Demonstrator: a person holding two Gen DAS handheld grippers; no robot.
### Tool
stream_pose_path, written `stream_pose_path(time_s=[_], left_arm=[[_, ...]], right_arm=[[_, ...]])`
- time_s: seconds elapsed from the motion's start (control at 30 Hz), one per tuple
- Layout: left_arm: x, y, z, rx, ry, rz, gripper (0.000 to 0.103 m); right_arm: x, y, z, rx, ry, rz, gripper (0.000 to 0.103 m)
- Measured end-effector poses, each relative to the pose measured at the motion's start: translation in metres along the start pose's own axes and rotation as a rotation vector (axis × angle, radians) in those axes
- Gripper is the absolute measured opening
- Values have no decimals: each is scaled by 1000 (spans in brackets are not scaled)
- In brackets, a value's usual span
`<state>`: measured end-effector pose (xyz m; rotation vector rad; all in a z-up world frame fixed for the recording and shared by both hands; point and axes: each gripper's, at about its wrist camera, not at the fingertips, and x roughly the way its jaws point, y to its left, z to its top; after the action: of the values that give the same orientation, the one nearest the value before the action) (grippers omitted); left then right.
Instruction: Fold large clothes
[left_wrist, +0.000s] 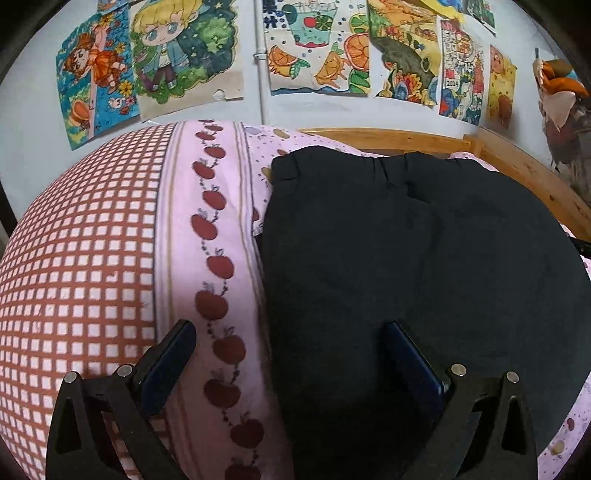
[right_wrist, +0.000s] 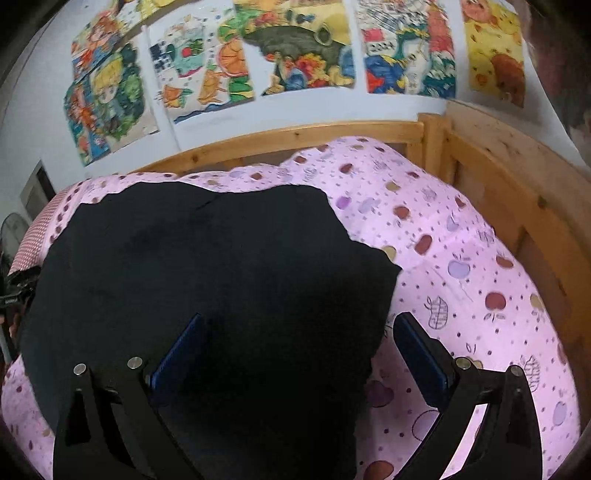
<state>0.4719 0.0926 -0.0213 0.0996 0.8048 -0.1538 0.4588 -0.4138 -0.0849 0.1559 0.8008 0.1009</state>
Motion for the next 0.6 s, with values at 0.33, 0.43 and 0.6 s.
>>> stream_pose_path(time_s=[0.33,0.43,0.6], left_arm=[[21,-16,-21,65,-7,14,103],[24,-9,-25,34,-14,-30,103],[37,-4,-28,8,8,-105,103]], right_arm=[[27,-13,-30,87,-20,33,101],[31,-17,-33,105,-13,55,102],[39,-20,-36,122,1,86,102]])
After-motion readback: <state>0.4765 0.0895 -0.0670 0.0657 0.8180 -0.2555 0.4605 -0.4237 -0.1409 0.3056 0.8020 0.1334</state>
